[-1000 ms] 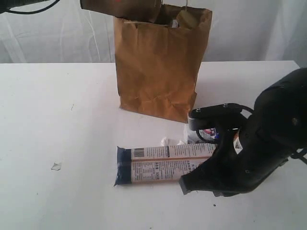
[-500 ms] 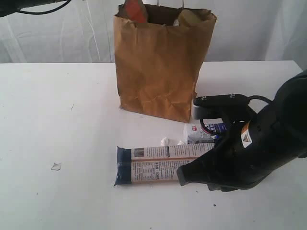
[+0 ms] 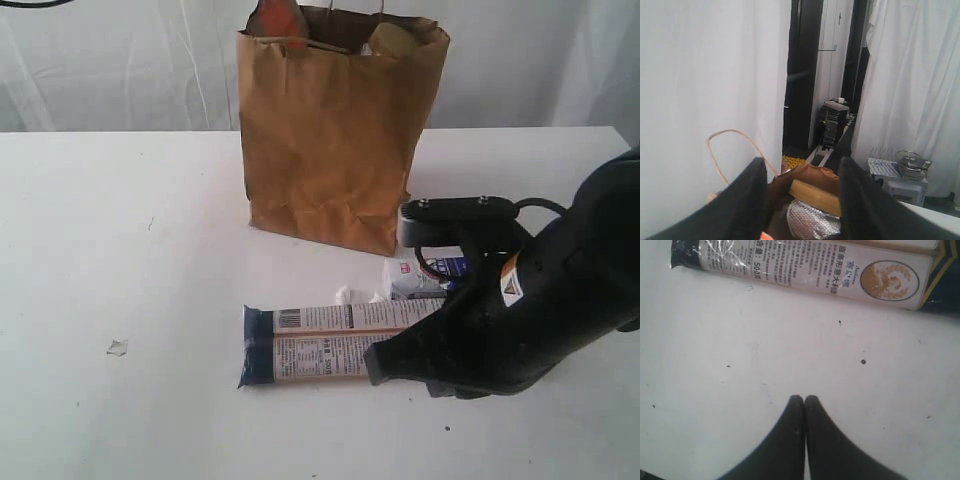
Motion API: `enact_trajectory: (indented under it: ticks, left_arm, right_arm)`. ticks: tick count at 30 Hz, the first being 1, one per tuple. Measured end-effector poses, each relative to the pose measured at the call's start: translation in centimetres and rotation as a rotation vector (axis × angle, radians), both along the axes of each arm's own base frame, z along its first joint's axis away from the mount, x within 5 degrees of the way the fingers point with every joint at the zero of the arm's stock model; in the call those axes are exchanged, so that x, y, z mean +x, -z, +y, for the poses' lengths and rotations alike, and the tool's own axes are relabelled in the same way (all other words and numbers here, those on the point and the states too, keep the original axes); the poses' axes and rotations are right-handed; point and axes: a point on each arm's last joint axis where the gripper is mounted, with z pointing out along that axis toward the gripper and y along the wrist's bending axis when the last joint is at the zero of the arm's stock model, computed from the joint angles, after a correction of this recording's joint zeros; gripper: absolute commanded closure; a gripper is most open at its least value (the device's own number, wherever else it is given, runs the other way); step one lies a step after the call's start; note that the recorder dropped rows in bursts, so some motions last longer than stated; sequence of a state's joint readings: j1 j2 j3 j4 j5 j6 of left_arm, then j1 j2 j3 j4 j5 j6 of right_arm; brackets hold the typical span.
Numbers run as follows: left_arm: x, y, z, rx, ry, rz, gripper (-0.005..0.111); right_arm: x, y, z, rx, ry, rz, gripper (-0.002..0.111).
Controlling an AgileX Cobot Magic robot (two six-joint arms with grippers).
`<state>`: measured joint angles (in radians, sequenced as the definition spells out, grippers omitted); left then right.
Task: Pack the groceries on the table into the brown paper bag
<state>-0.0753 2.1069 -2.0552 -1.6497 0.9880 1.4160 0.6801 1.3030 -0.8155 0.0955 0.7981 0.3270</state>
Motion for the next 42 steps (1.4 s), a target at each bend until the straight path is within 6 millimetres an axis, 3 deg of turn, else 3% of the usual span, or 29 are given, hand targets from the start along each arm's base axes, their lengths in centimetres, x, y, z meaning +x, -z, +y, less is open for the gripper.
enact_trajectory:
  ticks: [5,9,15,26,35,42]
  left_arm:
    - [-0.3,-1.2,3.3,-0.029,-0.013,0.047,0.106]
    - [-1.1,-1.9,5.0,0.032,-0.027,0.072,0.107]
    - [-2.7,-3.4,5.6,0.243,-0.158,0.201,0.107]
    - [-5.8,-4.5,9.1,0.465,-0.668,0.725,0.107]
    - [-10.0,-6.5,11.1,0.629,-0.881,0.745,0.107]
    - [-15.2,-6.7,11.3,0.576,-0.967,0.652,0.107]
  right_arm:
    - [0.3,-0.2,0.2,0.019,-0.027,-0.046,0.108]
    - [0.5,-0.2,0.3,0.024,-0.054,-0.074,0.108]
    - [0.3,-0.7,0.2,0.022,-0.098,-0.103,0.108]
    - [-1.4,-4.1,-1.2,0.084,-0.162,-0.245,0.108]
    - [-2.3,-4.3,-2.0,0.011,-0.273,-0.258,0.108]
    - [-2.7,-2.0,-2.8,-0.073,-0.310,-0.231,0.108]
